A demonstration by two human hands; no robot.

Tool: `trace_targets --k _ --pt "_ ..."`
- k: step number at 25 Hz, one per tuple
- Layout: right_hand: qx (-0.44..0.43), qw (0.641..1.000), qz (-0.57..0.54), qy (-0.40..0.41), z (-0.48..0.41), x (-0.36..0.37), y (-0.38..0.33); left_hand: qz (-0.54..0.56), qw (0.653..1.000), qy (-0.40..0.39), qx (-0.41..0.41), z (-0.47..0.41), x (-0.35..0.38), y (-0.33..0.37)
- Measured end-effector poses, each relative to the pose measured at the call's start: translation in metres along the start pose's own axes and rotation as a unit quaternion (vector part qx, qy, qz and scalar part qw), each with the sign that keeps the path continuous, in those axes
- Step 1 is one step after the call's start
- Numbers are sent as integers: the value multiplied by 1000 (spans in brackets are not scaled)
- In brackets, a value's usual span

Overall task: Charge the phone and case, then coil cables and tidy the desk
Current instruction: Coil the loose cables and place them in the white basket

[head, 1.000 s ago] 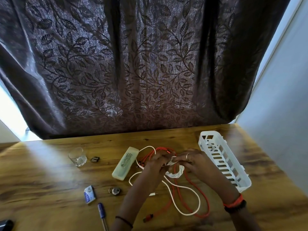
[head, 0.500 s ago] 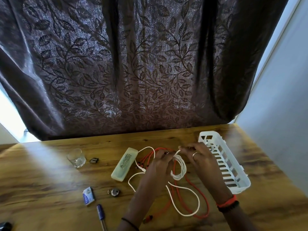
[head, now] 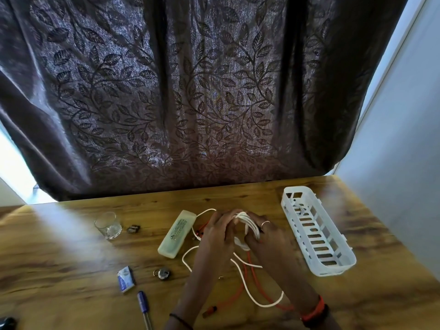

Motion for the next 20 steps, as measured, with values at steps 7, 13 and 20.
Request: trace_targets --k 7,13,20 --pt "82 807 -571 -122 -8 -5 11 145 988 -56 16 -3 -2 10" --pt "106 778 -608 -118 -8 1 19 98 994 -32 23 -7 -1 13" --pt "83 960 -268 -16 -9 -16 13 -74 996 7 40 -5 -6 10"
Point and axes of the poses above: each hand's wrist, its own z-axis away from the middle knuckle, its own x-axis out of the palm, y = z × x, the point moved 2 cm from there along -z, towards the middle knuckle, and after that the axes turned 1 degree about z, right-handed, at the moved point
